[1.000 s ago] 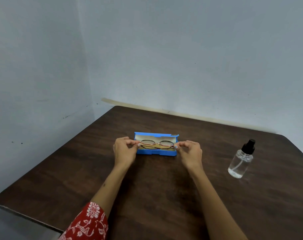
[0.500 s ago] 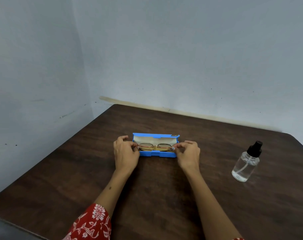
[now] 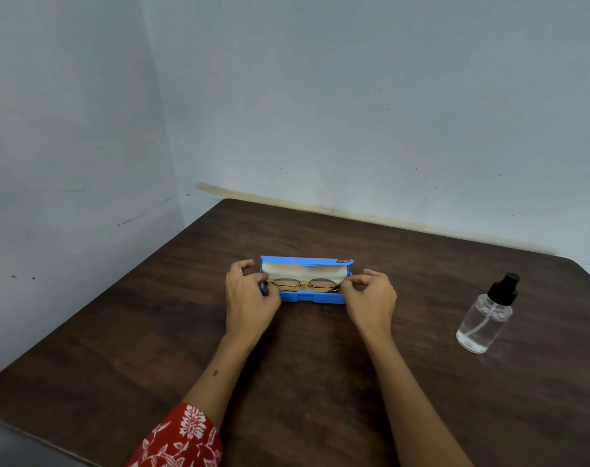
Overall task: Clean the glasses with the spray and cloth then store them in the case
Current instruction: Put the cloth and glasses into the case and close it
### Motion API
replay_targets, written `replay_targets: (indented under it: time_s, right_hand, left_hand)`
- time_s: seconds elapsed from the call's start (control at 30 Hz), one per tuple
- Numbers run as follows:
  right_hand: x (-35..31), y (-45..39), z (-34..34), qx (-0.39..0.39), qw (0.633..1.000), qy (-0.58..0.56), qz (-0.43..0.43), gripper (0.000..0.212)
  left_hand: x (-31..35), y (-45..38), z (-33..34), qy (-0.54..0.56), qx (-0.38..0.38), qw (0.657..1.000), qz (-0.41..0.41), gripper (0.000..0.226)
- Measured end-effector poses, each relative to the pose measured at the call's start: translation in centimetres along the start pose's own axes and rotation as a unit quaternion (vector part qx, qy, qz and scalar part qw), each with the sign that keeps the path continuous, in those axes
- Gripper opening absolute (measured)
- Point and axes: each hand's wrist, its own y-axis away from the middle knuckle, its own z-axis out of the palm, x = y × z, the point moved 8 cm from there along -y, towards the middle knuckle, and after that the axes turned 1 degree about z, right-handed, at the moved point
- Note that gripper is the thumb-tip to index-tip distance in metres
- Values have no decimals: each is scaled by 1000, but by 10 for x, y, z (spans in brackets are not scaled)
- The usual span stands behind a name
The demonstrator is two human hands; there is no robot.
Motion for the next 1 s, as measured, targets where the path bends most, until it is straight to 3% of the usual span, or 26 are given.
replay_targets:
  time_s: [0.1, 0.17, 0.27, 0.37, 0.6, 1.0]
  right_hand:
    - [3, 4, -11, 73, 994, -73, 30, 13]
    - [5, 5, -11, 80, 986, -139, 55, 15]
    - [6, 1, 5, 5, 974, -213, 82, 40]
    - [2, -1, 23, -66, 969, -221, 90, 61]
    - [-1, 5, 29, -88, 969, -219, 80, 59]
    - [45, 11, -33, 3, 971, -223, 83, 52]
  left_hand:
    - [-3, 2, -11, 67, 58, 996, -18, 22]
    - [-8, 3, -16, 135, 92, 985, -57, 23]
    - [-16, 0, -5, 229, 57, 961, -146, 29]
    - [-17, -1, 15, 259, -18, 945, -197, 55]
    - [0, 5, 25, 309, -58, 929, -196, 61]
    - [51, 35, 57, 307, -102, 932, -166, 60]
